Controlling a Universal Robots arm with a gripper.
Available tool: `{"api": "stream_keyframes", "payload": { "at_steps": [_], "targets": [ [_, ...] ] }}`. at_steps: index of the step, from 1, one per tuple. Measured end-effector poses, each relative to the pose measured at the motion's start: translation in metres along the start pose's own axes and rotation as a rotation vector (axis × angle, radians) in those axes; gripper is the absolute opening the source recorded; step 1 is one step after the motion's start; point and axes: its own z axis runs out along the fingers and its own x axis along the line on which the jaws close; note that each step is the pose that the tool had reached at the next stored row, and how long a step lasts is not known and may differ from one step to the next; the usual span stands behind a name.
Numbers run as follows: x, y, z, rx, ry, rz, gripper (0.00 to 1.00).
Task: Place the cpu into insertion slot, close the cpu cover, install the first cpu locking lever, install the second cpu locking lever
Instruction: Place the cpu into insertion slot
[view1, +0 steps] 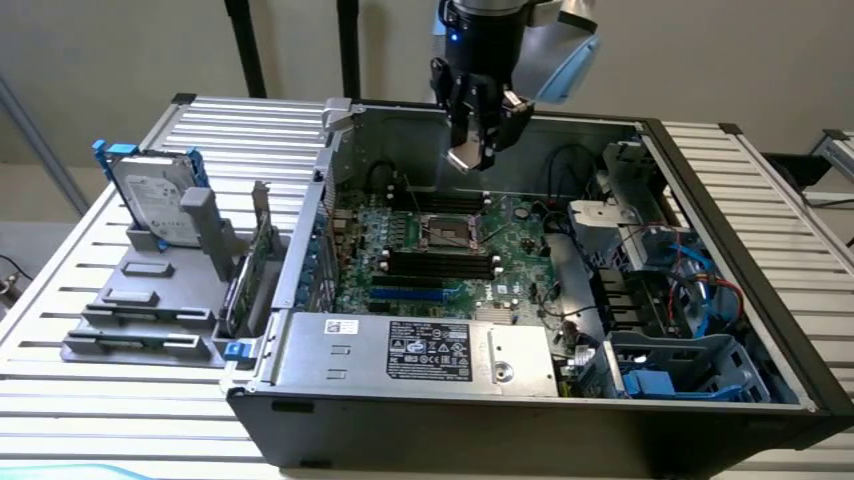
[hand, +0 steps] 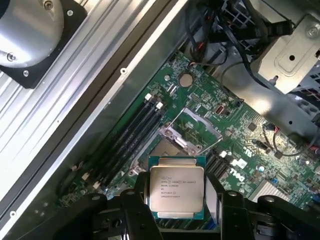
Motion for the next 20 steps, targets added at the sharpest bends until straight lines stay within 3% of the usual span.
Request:
{"api": "stream_keyframes", "payload": {
  "at_steps": [14, 20],
  "targets": [
    [0.000, -0.0006, 0.0087, 0.0015, -0.0180, 0.254, 0.55],
    [0.000, -0.0009, 0.0124, 0.0059, -0.0235, 0.359, 0.55]
  ]
}}
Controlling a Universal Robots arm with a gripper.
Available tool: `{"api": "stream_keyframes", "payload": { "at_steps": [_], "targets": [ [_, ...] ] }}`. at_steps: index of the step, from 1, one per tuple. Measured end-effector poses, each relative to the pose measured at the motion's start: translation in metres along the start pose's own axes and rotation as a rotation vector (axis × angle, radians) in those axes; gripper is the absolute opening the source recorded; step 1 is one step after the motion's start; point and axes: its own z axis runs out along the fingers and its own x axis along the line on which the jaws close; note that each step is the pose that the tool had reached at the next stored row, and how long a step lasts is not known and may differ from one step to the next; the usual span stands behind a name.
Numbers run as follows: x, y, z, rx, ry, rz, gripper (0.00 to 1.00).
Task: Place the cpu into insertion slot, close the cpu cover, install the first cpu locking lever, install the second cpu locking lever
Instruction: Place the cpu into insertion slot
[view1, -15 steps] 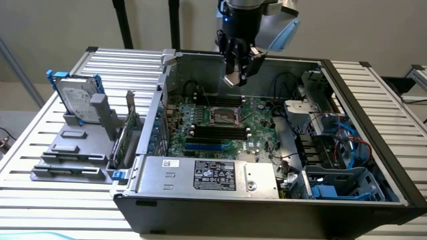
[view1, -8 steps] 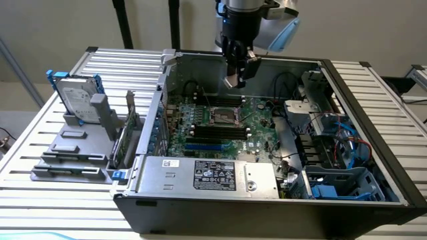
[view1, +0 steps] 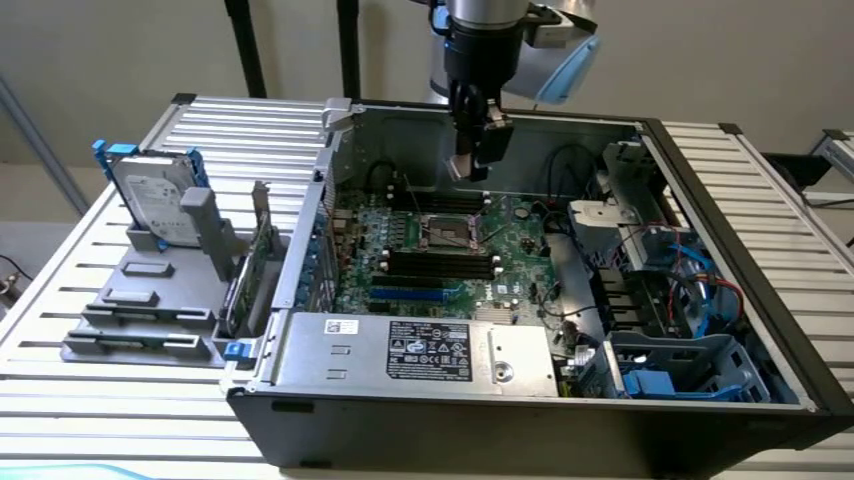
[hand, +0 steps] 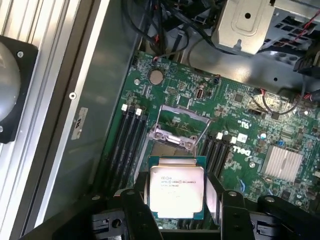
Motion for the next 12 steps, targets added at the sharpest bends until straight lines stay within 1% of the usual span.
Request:
{"api": "stream_keyframes", "payload": {
  "at_steps": [9, 12],
  "targets": [
    [0.0000, -0.0004, 0.0058, 0.0098, -0.0078, 0.154, 0.55],
    [0.0000, -0.0006, 0.0084, 0.0174, -0.0094, 0.198, 0.55]
  ]
}}
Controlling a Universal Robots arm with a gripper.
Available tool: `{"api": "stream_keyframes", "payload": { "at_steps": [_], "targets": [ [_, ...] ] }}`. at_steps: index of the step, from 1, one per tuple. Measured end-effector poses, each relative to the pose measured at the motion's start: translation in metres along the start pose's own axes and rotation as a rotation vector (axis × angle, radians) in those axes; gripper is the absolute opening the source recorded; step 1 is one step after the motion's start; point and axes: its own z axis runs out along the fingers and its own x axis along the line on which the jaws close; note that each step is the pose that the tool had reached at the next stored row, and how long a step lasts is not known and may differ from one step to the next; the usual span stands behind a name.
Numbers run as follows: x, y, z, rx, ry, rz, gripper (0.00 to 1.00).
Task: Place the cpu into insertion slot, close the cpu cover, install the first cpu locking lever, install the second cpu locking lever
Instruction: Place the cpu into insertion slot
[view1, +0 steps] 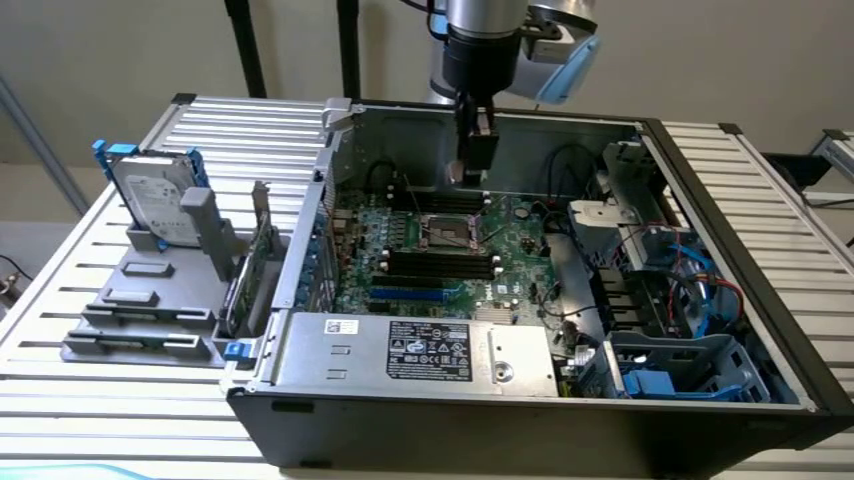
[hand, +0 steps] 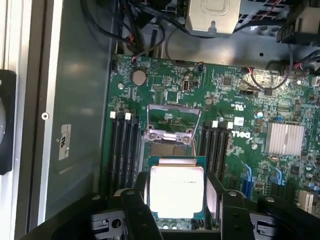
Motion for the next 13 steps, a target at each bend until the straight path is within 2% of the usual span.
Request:
{"api": "stream_keyframes", "payload": {
  "at_steps": [2, 4, 8, 9, 11, 13],
  "targets": [
    [0.000, -0.0001, 0.0020, 0.0063, -0.0007, 0.022, 0.55],
    [0.000, -0.0002, 0.0036, 0.0154, -0.0010, 0.036, 0.55],
    [0.000, -0.0001, 0.0060, 0.0426, -0.0007, 0.050, 0.55],
    [0.000, 0.0002, 0.0067, 0.0479, -0.0007, 0.052, 0.55],
    [0.000, 0.0013, 0.0087, 0.0546, -0.0006, 0.056, 0.55],
    [0.000, 0.0036, 0.0116, 0.0580, -0.0006, 0.058, 0.55]
  ]
}}
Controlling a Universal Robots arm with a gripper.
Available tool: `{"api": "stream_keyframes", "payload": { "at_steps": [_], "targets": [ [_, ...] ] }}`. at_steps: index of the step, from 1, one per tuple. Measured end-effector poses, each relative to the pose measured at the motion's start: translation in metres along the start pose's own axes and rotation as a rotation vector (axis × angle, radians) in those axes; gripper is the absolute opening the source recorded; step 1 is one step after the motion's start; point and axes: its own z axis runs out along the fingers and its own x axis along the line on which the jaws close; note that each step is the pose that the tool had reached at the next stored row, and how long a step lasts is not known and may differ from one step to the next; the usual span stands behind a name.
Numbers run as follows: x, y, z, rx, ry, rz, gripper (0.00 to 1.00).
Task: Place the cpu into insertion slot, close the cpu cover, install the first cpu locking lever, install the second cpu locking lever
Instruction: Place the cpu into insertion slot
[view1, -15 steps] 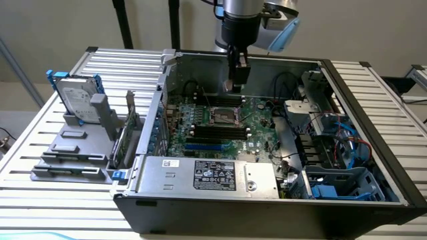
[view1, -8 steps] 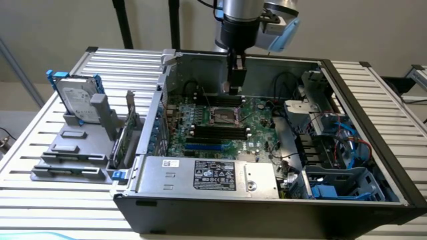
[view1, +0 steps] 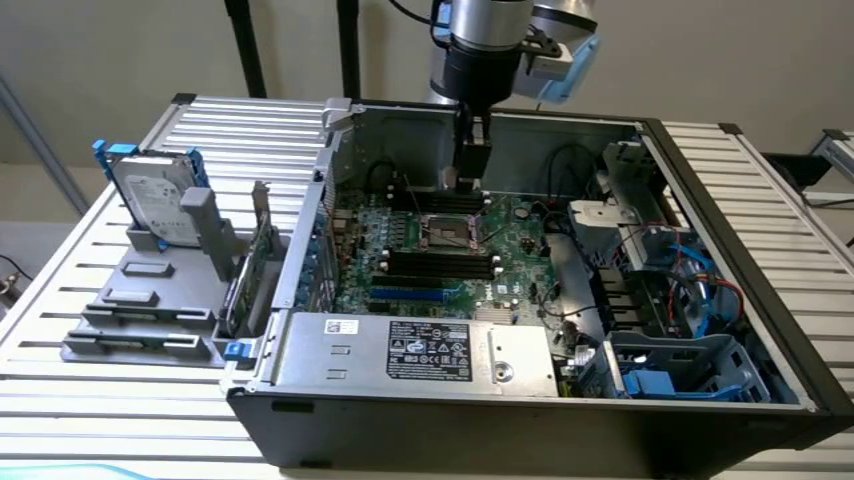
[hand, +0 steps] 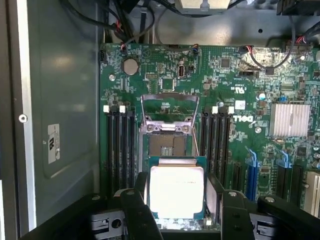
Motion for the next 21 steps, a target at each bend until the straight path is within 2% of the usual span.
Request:
{"api": "stream_keyframes", "payload": {
  "at_steps": [7, 21],
  "targets": [
    [0.000, 0.0073, 0.0127, 0.0020, 0.0001, 0.001, 0.55],
    [-0.012, 0.0071, 0.0382, 0.0036, 0.0001, 0.000, 0.55]
  ]
}}
